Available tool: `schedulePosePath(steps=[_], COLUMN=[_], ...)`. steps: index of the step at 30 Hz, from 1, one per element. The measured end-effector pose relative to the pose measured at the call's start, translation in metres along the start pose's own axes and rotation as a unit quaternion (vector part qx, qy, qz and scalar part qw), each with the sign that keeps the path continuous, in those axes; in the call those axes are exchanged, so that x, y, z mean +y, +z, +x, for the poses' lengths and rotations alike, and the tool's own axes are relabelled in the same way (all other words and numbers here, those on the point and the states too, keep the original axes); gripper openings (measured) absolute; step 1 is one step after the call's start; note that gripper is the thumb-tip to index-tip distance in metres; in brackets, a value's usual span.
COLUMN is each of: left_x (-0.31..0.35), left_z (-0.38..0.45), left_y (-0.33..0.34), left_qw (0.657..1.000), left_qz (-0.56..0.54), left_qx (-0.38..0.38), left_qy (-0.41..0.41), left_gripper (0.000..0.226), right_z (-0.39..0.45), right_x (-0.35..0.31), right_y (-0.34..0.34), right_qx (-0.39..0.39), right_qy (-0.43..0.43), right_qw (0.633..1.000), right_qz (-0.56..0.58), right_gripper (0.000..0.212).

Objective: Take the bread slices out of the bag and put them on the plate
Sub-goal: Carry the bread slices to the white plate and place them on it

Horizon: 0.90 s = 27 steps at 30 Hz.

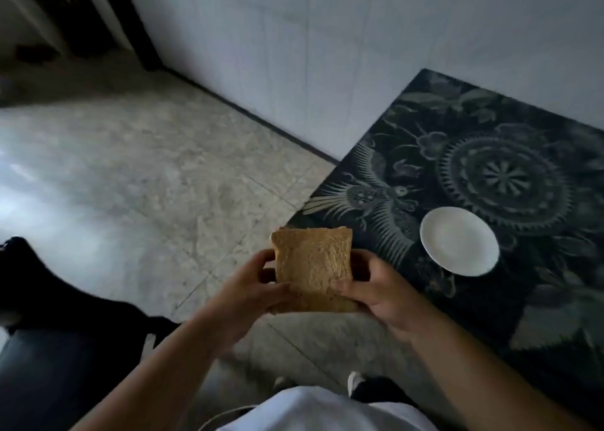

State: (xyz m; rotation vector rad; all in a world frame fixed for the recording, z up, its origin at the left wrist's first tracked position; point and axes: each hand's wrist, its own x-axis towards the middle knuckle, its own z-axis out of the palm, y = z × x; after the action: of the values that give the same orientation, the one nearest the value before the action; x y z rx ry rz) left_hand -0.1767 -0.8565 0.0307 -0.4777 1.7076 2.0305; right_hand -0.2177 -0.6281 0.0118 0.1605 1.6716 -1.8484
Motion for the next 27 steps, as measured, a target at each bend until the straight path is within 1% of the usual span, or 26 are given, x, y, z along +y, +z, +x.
schedulePosePath(steps=[2, 5, 7, 9, 12, 15, 17, 20, 23, 24, 27], left_x=[0.008, 0.015, 0.012, 0.009, 0.006, 0.008, 0.009, 0.01, 0.01, 0.01, 0.008], left_z=[0.02, 0.043, 0.058, 0.069, 0.086, 0.103, 0.115, 0.133, 0.149, 0.154, 0.172], left_y=[0.017, 0.057, 0.084, 0.109, 0.139, 0.164, 0.18, 0.202, 0.222, 0.228, 0.243], left_qw=[0.998, 0.991, 0.986, 0.981, 0.97, 0.951, 0.942, 0.943, 0.947, 0.948, 0.946], left_qz=[0.038, 0.065, 0.075, 0.085, 0.103, 0.141, 0.162, 0.165, 0.157, 0.154, 0.16], left_qx=[-0.059, -0.117, -0.142, -0.169, -0.211, -0.266, -0.282, -0.276, -0.259, -0.257, -0.259], left_qy=[-0.001, -0.029, -0.035, -0.041, -0.06, -0.071, -0.078, -0.088, -0.102, -0.106, -0.107], left_gripper=[0.056, 0.066, 0.059, 0.053, 0.058, 0.069, 0.074, 0.076, 0.081, 0.082, 0.073], right_z=[-0.017, -0.043, -0.057, -0.067, -0.078, -0.084, -0.084, -0.082, -0.078, -0.076, -0.068], right_x=[0.003, 0.011, 0.015, 0.021, 0.029, 0.032, 0.031, 0.029, 0.026, 0.025, 0.025], right_y=[-0.017, -0.047, -0.066, -0.085, -0.112, -0.135, -0.151, -0.175, -0.199, -0.207, -0.232], right_qx=[0.065, 0.138, 0.172, 0.2, 0.233, 0.256, 0.262, 0.259, 0.246, 0.235, 0.217], right_qy=[-0.002, -0.011, -0.018, -0.019, -0.028, -0.038, -0.039, -0.046, -0.042, -0.04, -0.028], right_qw=[0.998, 0.989, 0.983, 0.977, 0.965, 0.956, 0.955, 0.958, 0.965, 0.968, 0.975], right_qz=[0.026, 0.044, 0.058, 0.073, 0.112, 0.14, 0.133, 0.114, 0.086, 0.074, 0.048], right_gripper=[0.059, 0.061, 0.065, 0.062, 0.054, 0.057, 0.06, 0.057, 0.07, 0.07, 0.067])
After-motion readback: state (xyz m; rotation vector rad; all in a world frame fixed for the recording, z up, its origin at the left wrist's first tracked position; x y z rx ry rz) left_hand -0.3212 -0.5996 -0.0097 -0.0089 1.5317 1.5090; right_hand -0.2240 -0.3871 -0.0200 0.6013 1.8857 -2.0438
